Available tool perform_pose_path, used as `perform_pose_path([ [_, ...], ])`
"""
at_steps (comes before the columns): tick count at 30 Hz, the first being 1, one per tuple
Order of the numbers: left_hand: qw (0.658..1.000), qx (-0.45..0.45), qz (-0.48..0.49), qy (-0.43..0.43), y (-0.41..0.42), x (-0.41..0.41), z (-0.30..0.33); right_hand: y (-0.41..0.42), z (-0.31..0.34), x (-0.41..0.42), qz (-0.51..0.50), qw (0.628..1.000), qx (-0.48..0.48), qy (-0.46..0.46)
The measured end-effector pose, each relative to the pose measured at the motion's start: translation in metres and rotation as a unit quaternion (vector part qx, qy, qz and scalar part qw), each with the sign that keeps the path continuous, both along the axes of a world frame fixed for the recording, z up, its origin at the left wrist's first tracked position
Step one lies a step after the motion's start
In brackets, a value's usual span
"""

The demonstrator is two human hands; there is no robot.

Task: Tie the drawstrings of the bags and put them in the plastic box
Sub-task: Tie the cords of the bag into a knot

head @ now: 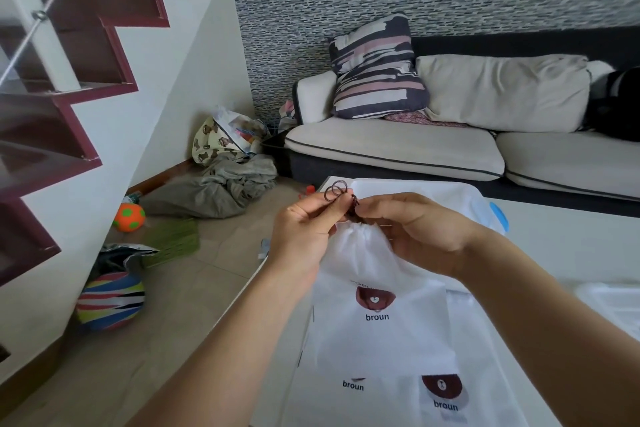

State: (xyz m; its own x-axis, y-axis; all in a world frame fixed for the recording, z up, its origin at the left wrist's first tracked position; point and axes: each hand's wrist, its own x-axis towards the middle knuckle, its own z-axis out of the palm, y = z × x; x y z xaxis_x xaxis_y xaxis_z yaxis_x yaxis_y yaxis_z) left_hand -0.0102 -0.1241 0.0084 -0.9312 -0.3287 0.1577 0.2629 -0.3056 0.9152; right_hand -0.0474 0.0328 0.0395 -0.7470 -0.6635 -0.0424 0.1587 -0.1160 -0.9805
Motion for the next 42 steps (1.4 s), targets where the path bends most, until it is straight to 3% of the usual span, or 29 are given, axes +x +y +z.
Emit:
perform_pose_path([
  [5,1.0,0.001,-0.02,-0.011,0.001,0.004,0.003,-0.005,-0.006,-0.003,-0.048,0.998,0.011,0.043],
  [11,1.0,-0.018,-0.025,-0.002,0.009,0.005,0.0,-0.007,-0.003,0.0,-0.144,0.956,0.166,0.194],
  [14,0.999,-0.043,-0.008,0.025,0.008,0.003,-0.003,-0.013,-0.005,0.002,-0.106,0.947,0.207,0.219],
  [18,0.999,-0.031,-0.01,0.033,0.007,0.001,-0.002,0.004,0.001,-0.004,-0.018,0.994,0.085,0.07],
  [21,0.999,-0.016,-0.016,0.034,0.007,0.004,0.001,0.012,0.0,-0.006,0.036,0.999,0.033,-0.004],
  [24,0.999,-0.017,-0.015,0.028,0.007,0.003,0.003,0.013,-0.007,-0.008,0.028,0.998,0.017,-0.055],
  [30,0.998,-0.01,-0.032,0.044,0.008,0.005,0.005,0.011,-0.002,-0.008,0.006,0.999,0.01,-0.042],
  [35,0.997,-0.036,-0.03,0.058,0.005,0.006,0.005,0.014,-0.005,-0.014,0.02,0.995,0.065,-0.075],
  [42,0.998,-0.029,-0.026,0.058,0.007,0.006,0.004,0.018,0.001,-0.012,0.002,0.993,0.104,-0.048],
])
